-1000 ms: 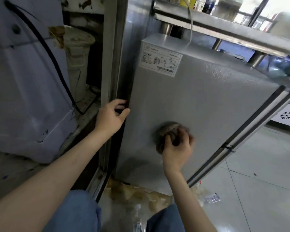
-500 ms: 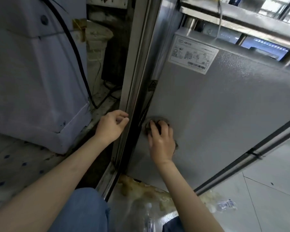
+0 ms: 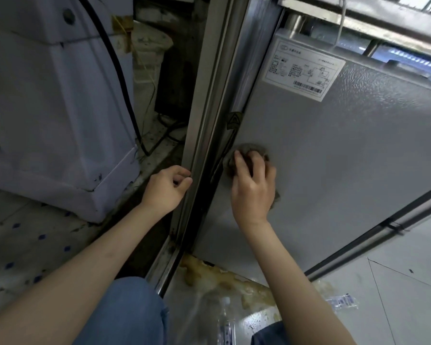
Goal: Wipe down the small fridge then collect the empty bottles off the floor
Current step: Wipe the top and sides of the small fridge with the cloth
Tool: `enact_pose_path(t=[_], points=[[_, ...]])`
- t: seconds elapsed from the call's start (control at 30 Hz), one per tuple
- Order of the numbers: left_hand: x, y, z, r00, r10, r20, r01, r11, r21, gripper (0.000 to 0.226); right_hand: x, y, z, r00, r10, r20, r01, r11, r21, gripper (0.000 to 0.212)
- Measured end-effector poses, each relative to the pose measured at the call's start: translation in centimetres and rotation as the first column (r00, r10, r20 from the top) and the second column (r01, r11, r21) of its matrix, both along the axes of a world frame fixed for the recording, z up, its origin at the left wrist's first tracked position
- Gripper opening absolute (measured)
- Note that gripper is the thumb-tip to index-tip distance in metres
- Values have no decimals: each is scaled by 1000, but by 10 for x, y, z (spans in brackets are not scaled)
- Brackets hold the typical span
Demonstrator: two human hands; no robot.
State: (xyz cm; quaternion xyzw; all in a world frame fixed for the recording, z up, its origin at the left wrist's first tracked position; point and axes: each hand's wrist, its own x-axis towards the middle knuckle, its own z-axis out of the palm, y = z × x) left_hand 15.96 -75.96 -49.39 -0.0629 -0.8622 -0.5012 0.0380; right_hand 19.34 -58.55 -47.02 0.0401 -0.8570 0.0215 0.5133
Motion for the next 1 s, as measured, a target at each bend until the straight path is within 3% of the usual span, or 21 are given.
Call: enact_pose_path(t=[0.17, 0.33, 0.47, 0.67, 0.83, 1.0], points=[[3, -2, 0, 1000, -4, 1, 4, 1000, -14, 23, 11, 6, -18, 994, 36, 107, -48, 993, 108, 38], [4, -4, 3, 1000, -5, 5, 6, 1000, -22, 23, 7, 6, 32, 996, 69, -50, -72, 996, -45, 38], [3, 0, 9, 999, -35, 0, 35, 999, -14, 23, -2, -2, 70, 988, 98, -117, -102, 995, -21, 36], [-4, 17, 29, 997, -76, -29, 76, 997, 14, 24, 16, 22, 22, 996, 81, 28, -84, 990, 111, 35], [-4, 40, 36, 995, -98, -21, 99, 995, 21, 34, 41, 48, -45, 986, -22, 164, 41, 992, -117, 38], [-11, 58, 52, 995, -96, -26, 98, 990, 106, 52, 50, 38, -63, 954, -8, 301, 136, 903, -409, 32]])
